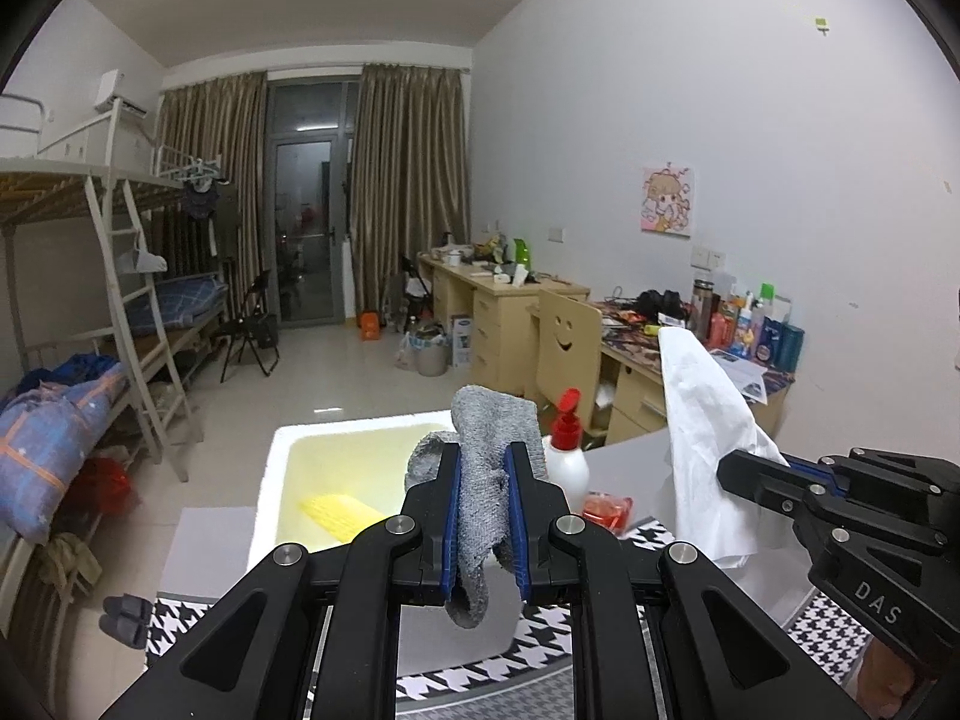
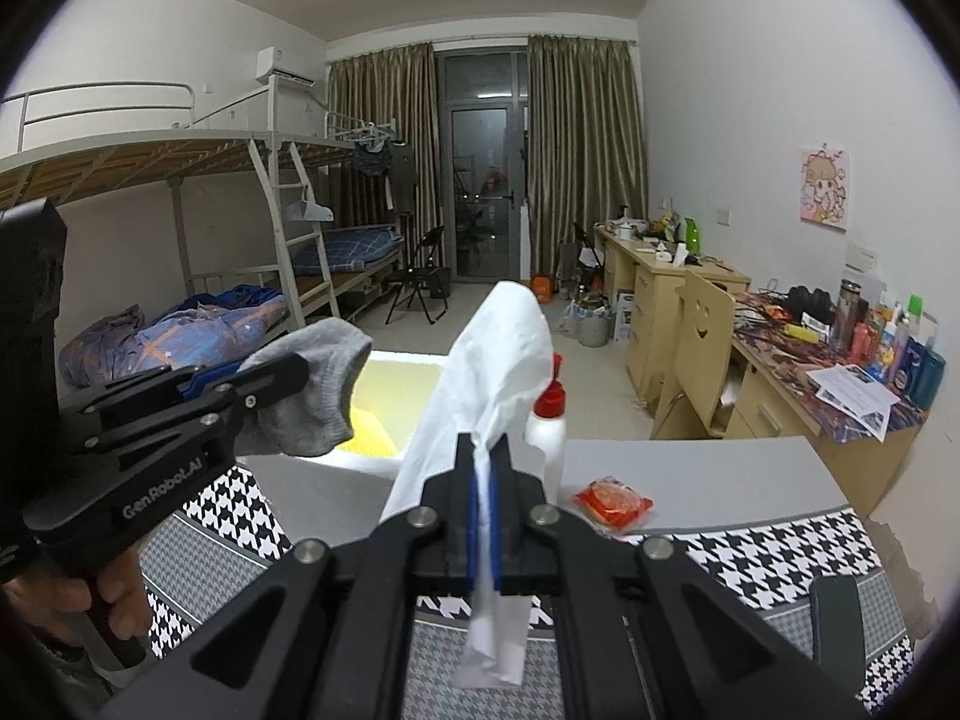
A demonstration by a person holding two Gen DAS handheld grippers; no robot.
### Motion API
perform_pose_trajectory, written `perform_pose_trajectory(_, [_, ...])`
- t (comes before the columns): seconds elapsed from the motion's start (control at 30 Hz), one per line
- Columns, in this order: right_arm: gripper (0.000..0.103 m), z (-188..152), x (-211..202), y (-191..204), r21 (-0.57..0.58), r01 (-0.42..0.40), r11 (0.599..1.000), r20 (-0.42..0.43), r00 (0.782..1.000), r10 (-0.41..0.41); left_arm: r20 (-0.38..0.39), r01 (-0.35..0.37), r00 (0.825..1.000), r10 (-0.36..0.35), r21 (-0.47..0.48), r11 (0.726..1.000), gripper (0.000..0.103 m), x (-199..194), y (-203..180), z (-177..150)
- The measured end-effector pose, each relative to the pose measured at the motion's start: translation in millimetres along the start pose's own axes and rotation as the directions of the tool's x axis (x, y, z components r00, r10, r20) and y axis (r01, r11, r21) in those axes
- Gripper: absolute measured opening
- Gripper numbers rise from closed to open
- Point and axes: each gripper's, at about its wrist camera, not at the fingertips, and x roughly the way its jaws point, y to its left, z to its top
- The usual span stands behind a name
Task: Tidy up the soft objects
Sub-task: 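Carry the sock over the foam box with the left tool while the right tool carries the tissue, then open the left tool to drop the grey sock into the foam box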
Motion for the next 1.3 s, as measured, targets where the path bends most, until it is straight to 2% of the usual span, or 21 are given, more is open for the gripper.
perform_pose_trajectory(0.53, [0.005,20,22,16,-0.021,-0.046,0.999,-0.003,0.999,0.046,0.005,-0.090,0.996,0.090,-0.027,0.996,0.015,18,23,11])
perform_pose_trajectory(1.1, [0.005,31,48,27,-0.038,-0.059,0.998,-0.029,0.998,0.058,-0.068,-0.153,0.987,0.148,-0.069,0.986,0.015,51,48,6])
perform_pose_trajectory(1.3, [0.005,34,57,31,-0.039,-0.059,0.998,-0.040,0.998,0.057,-0.113,-0.138,0.985,0.127,-0.090,0.986,0.015,70,61,1])
